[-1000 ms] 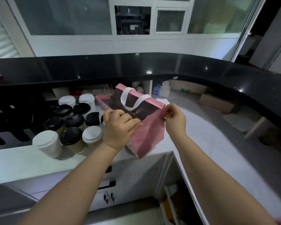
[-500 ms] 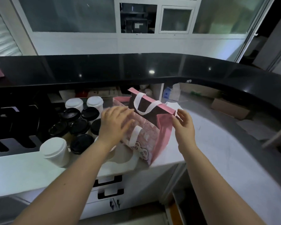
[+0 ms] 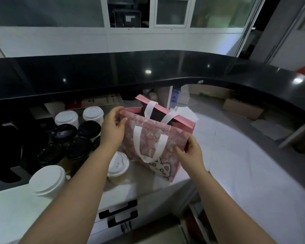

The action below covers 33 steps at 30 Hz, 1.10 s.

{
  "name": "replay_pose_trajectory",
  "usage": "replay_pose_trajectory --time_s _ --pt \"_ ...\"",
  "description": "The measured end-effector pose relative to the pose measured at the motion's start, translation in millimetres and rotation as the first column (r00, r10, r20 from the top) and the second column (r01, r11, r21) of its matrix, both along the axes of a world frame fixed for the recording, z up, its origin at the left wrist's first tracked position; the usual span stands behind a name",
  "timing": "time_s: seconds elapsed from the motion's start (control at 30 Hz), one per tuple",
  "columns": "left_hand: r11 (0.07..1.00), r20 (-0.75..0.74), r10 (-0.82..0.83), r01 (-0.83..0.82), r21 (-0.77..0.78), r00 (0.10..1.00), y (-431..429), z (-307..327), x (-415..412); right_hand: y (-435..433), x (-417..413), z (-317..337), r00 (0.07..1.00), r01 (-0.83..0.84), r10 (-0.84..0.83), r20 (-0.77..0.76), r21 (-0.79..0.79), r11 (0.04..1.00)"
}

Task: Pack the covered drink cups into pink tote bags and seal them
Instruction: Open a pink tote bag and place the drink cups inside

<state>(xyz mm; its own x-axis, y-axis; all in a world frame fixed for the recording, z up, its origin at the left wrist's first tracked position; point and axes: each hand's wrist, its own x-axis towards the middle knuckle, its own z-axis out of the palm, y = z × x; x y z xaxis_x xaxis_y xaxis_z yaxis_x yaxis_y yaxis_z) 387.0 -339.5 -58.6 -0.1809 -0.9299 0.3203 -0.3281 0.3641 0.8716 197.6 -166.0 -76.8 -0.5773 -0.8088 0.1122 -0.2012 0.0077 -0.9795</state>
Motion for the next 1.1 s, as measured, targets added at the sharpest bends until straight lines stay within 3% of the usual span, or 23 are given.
replay_pose_trajectory --time_s 0.2,0.4,0.5,0.63,0.87,1.0,1.1 --pt "0.998 -0.125 -0.03 0.024 -0.053 0.992 4 -8 5 -41 -24 20 0.976 0.189 -0.185 -0.113 0.023 0.982" --pt "0.969 -0.062 -0.117 0.1 -0.225 0.991 13 -10 2 -62 -32 16 0.967 0.244 -0.249 0.051 0.087 0.966" --pt "0.954 -0.019 -0.144 0.134 -0.266 0.989 9 -9 3 -54 -25 18 0.956 0.275 -0.274 -0.102 -0.003 0.961" --pt "0.955 -0.028 -0.147 0.134 -0.264 0.989 8 -8 1 -54 -28 27 0.936 0.169 -0.146 -0.321 0.044 0.985" --pt "0.97 -0.054 -0.133 0.119 -0.211 0.99 22 -5 0 -59 -43 40 0.954 0.101 -0.078 -0.29 0.063 0.993" --pt "0.975 0.032 -0.09 0.095 -0.199 0.995 23 3 9 -63 -29 56 0.859 0.096 -0.075 -0.507 0.017 0.995" --pt "0.958 0.159 -0.046 0.089 -0.272 0.986 25 12 21 -67 -2 70 0.691 -0.137 0.056 -0.721 -0.054 0.989"
